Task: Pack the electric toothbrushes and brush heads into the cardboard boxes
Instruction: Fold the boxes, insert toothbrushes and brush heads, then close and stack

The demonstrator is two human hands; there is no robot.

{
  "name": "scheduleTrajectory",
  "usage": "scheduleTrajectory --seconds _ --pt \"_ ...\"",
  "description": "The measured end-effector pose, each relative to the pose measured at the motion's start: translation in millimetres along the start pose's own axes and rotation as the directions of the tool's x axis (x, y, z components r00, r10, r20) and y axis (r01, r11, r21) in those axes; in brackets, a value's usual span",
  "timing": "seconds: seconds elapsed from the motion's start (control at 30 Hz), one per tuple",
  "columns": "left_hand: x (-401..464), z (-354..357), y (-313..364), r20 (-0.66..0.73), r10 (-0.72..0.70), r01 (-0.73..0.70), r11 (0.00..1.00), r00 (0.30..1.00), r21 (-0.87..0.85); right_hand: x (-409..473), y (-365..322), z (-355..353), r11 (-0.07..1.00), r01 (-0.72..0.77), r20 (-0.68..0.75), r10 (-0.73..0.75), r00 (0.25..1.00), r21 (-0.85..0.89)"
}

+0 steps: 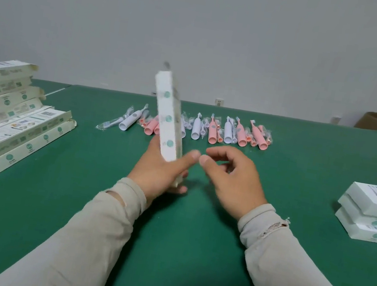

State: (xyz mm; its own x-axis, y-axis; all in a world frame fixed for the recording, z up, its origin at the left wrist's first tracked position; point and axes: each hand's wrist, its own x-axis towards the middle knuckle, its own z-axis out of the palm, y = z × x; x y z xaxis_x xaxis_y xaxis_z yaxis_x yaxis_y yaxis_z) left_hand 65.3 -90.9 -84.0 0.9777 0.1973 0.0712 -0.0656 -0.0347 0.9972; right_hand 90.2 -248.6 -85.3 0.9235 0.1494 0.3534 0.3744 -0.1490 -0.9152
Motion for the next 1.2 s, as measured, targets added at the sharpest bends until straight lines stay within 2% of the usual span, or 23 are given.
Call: scheduleTrajectory --seconds 0.03,0.07,0.1,0.13,0.23,0.37,0.53,0.63,0.73,0.87,0.97,1.03,1.1,1.17,1.2 --pt "1 -3 -5 -0.005 0.129 -0.121 0.943 0.992 0.309 2 0 -2 0.993 -0.054 -0.054 0.060 0.997 0.100" --pt "2 -6 -10 0.048 0.230 -0.218 0.807 0.972 0.549 4 -1 -4 0.977 -0.100 -0.089 0.118 0.989 0.187" --pt "4 -8 -13 0.116 0.282 -0.284 0.683 0.952 0.673 6 -2 -7 0.957 -0.135 -0.095 0.164 0.982 0.256" --pt "5 -10 -14 0.158 0.292 -0.313 0.624 0.943 0.716 7 -3 -10 0.934 -0.161 -0.078 0.195 0.978 0.318" --pt "10 -16 -14 0.154 0.297 -0.303 0.563 0.943 0.769 8 -7 -18 0.846 -0.209 0.016 0.231 0.973 0.491" --pt "12 -19 -13 0.118 0.326 -0.288 0.544 0.938 0.788 9 -7 -21 0.847 -0.185 0.042 0.189 0.981 0.498" --pt "12 -23 -9 0.112 0.338 -0.270 0.469 0.934 0.841 13 -6 -31 0.764 -0.217 -0.001 0.273 0.962 0.607" --pt "10 -25 -10 0.134 0.305 -0.268 0.454 0.943 0.850 15 -1 -37 0.795 -0.267 -0.098 0.377 0.921 0.544" --pt "8 -22 -11 0.155 0.252 -0.257 0.448 0.955 0.856 15 1 -37 0.772 -0.325 -0.121 0.457 0.881 0.546" --pt "12 -26 -13 0.126 0.246 -0.231 0.461 0.961 0.857 17 3 -35 0.799 -0.341 -0.077 0.431 0.899 0.495" --pt "16 -29 -13 0.118 0.267 -0.230 0.439 0.957 0.869 17 5 -36 0.876 -0.346 -0.084 0.394 0.915 0.337" --pt "21 -32 -11 0.151 0.264 -0.245 0.372 0.953 0.895 18 11 -41 0.940 -0.319 -0.205 0.339 0.918 0.125" --pt "25 -35 -10 0.173 0.274 -0.258 0.312 0.946 0.915 20 14 -45 0.967 -0.249 -0.354 0.216 0.910 -0.050" --pt "27 -39 -13 0.167 0.288 -0.255 0.304 0.943 0.918 20 12 -49 0.989 -0.110 -0.423 0.057 0.904 -0.102" --pt "27 -40 -15 0.162 0.289 -0.253 0.313 0.944 0.916 20 10 -49 0.994 -0.038 -0.410 -0.008 0.912 -0.105"
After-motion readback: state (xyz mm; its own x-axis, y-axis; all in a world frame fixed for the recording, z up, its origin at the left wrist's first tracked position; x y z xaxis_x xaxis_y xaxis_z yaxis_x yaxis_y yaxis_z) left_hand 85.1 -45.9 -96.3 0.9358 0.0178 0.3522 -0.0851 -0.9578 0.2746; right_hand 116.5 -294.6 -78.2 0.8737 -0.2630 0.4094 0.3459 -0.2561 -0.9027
